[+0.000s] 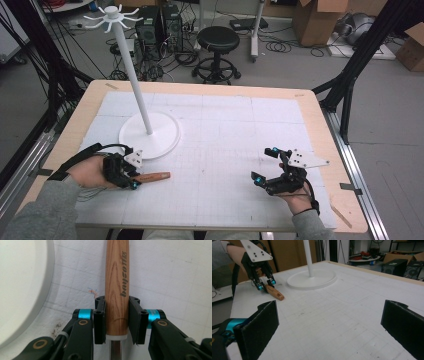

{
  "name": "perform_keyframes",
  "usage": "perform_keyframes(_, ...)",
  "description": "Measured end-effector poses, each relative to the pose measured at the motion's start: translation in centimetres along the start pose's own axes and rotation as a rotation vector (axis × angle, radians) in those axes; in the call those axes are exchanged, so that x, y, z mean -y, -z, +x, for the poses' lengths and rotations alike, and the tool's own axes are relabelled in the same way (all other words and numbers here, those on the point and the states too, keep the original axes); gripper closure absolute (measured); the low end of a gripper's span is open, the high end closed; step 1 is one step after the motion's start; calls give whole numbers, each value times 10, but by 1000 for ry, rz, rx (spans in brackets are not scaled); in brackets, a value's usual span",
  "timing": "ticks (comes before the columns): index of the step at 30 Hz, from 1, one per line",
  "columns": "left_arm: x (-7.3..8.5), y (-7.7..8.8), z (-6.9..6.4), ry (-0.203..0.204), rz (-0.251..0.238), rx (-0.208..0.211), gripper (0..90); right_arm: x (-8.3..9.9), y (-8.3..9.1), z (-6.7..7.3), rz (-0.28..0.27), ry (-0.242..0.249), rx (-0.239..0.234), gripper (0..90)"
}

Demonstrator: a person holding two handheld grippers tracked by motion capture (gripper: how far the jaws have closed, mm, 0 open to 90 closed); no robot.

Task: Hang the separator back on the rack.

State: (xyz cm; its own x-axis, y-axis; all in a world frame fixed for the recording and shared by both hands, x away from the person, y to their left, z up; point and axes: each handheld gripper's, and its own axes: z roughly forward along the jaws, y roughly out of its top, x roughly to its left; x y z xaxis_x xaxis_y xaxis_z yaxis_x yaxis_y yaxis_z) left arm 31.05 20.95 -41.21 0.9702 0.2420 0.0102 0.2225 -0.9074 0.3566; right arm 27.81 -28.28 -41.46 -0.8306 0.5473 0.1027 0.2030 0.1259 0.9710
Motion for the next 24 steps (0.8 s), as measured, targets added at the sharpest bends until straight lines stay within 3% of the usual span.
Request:
perform_keyframes(8, 2, 7, -5, 6, -32, -18, 697, 0, 0, 0, 5, -2, -2, 5)
perform_keyframes(9, 4, 9, -7, 27, -73, -18, 697, 0, 0, 0, 7, 1, -1, 5)
perform_keyframes(11, 6, 11, -8, 43, -94, -27, 698, 0, 0, 1, 5, 0, -1, 5)
perform_keyframes(13, 6, 14, -7, 31, -85, -24, 698, 0, 0, 1, 6, 2, -2, 5)
perform_keyframes(20, 12, 32, -13, 62, -194, -40, 700, 0, 0, 1, 7, 2, 1, 5)
perform_keyframes(24, 15, 41, -15, 76, -232, -55, 700, 0, 0, 1, 6, 4, 2, 6)
